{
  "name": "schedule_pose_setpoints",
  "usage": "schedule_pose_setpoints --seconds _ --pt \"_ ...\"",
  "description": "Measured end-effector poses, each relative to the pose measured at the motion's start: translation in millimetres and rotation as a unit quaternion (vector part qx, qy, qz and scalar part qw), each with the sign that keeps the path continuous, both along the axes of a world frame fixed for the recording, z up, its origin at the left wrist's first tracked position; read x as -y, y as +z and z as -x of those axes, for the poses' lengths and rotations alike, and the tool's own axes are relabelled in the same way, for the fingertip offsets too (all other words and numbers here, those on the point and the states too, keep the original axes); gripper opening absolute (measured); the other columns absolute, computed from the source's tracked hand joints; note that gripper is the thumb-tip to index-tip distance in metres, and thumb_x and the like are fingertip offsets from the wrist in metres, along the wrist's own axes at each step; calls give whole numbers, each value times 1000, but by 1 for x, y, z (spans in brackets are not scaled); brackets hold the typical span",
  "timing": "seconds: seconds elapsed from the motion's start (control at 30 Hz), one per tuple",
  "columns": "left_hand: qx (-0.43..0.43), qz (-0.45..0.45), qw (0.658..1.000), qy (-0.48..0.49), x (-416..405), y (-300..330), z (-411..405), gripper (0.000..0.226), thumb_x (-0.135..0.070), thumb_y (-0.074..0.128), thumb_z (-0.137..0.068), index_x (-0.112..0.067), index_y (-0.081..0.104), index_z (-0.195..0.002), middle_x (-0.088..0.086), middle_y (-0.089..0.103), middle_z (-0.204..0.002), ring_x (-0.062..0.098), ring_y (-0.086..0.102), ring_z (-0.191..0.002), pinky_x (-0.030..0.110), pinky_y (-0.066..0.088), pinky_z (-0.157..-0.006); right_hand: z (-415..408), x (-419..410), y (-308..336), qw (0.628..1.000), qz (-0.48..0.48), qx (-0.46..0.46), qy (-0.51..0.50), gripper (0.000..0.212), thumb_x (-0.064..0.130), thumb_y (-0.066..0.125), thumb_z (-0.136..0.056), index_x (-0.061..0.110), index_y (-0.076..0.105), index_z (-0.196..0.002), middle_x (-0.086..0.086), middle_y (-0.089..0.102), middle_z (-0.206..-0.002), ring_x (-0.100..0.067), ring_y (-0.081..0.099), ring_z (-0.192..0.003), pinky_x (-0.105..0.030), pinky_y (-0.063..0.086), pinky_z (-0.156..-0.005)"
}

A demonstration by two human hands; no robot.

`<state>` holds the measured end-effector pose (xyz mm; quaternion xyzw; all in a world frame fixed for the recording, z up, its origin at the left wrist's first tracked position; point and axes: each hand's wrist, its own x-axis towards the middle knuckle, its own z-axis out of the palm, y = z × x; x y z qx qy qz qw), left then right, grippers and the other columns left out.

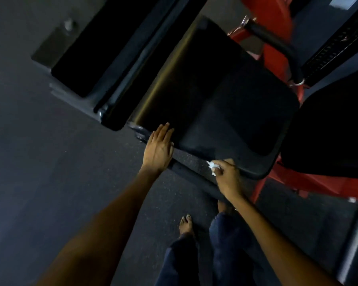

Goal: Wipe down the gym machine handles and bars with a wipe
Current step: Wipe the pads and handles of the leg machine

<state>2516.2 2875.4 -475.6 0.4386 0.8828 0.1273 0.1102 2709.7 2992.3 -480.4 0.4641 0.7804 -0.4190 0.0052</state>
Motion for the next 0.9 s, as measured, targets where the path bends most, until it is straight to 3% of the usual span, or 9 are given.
schedule_pose_setpoints --seconds 0.13,0.23,0.33,0.43,0.57,0.67,0.73,0.83,0.9 --pt "9 -29 999 -42 0 -19 16 51 -30 35 -99 -10 40 -146 9 25 -158 27 16 -148 39 12 -118 35 31 1 987 -81 -95 103 26 -8 54 -87 1 68 -107 -5 57 -114 -7 51 -101 6 29 -81" --pt "38 -43 994 -98 -1 -28 32 57 -41 25 -99 -17 34 -150 0 13 -161 18 6 -149 33 4 -119 68 45 3 959 -75 -179 205 21 -5 53 -87 -1 68 -101 -7 61 -103 4 53 -90 -7 39 -84" --pt "-30 -23 992 -119 4 -38 43 56 -41 21 -102 -17 32 -150 3 18 -160 20 10 -149 35 5 -120 63 50 -11 941 -61 -201 264 26 -9 50 -86 0 69 -101 -15 63 -108 -17 55 -100 -25 41 -88" --pt "-143 43 979 -135 10 -49 45 53 -39 20 -102 -22 28 -152 3 21 -160 24 14 -148 48 7 -119 10 44 -20 942 -84 -173 276 27 -8 53 -85 10 68 -99 -1 60 -105 -9 56 -100 -15 45 -87" --pt "-133 58 984 -103 10 -49 41 59 -43 17 -102 -16 15 -154 5 9 -162 23 7 -150 42 6 -121 -49 42 -21 963 -115 -107 221 32 -13 62 -78 13 67 -97 0 60 -103 1 51 -99 -2 38 -91" --pt "-126 61 985 -102 11 -49 41 60 -43 15 -102 -14 16 -154 5 9 -162 22 6 -150 40 6 -120 -8 47 -12 951 -149 -167 212 14 14 56 -90 17 68 -98 0 60 -101 1 55 -88 -9 45 -77" --pt "-130 63 983 -111 11 -49 43 59 -42 17 -102 -14 20 -154 5 14 -162 23 9 -149 40 8 -119 37 57 -11 926 -157 -238 246 17 19 52 -92 20 65 -104 8 54 -106 -4 56 -94 -21 48 -82" --pt "-138 79 981 -112 11 -46 46 61 -45 14 -100 -17 18 -154 5 10 -162 24 4 -149 39 6 -119 63 62 -14 900 -165 -236 328 23 4 59 -86 14 66 -105 2 54 -113 -15 58 -98 -35 55 -79" --pt "-142 88 980 -104 12 -44 45 62 -48 9 -98 -21 11 -155 5 2 -163 24 -4 -149 36 -1 -118 40 51 -23 897 -175 -217 344 29 -5 58 -79 6 69 -103 -7 59 -109 -18 61 -96 -26 56 -80"
